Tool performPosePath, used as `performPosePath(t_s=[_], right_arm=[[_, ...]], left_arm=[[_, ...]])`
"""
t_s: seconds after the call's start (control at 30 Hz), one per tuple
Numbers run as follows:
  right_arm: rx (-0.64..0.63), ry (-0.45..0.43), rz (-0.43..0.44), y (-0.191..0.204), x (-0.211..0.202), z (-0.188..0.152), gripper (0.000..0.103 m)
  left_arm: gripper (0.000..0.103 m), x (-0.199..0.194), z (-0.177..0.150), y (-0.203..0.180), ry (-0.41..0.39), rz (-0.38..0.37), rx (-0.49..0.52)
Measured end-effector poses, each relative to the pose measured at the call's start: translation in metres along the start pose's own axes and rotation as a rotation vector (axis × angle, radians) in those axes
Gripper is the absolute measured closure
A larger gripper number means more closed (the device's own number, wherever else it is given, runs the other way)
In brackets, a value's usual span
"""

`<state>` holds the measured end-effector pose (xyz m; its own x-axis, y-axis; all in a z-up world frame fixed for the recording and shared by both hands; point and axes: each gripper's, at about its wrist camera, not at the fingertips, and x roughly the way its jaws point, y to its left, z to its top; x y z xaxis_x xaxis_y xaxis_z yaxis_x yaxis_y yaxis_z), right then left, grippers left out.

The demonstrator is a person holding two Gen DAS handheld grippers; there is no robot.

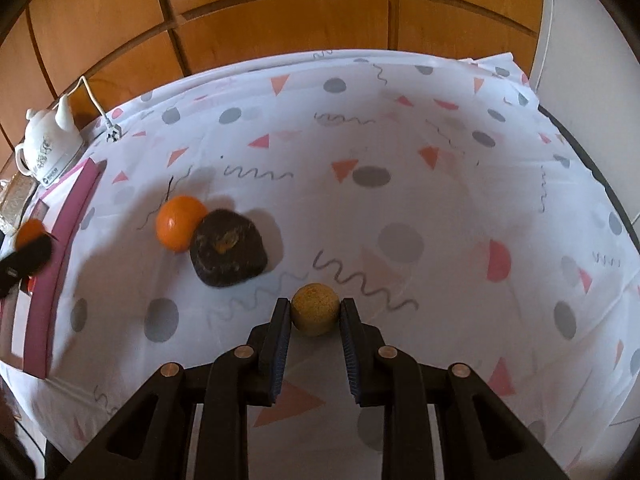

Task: Organize fruits
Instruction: 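Grasp the small yellow potato with the right gripper, then carry the orange into the tray and open the left gripper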

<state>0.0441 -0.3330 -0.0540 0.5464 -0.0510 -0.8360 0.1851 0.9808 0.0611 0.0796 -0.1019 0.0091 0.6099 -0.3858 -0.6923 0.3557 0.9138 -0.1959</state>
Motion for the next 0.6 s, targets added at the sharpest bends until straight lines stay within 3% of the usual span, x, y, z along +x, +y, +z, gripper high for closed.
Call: performPosePath(t_s=[0.33, 0.6], right_arm=[[-0.022, -0.009, -0.021, 0.006, -0.002, -0.003, 0.078], [-0.04, -0.016, -0.041, 0.01, -0.001, -0.004, 0.078]], left_arm=[[0.064, -0.041, -0.007, 0.035, -0.054, 0.053, -0.054], [0.064, -0.07, -0.022, 0.101, -0.077, 0.127, -0.186]])
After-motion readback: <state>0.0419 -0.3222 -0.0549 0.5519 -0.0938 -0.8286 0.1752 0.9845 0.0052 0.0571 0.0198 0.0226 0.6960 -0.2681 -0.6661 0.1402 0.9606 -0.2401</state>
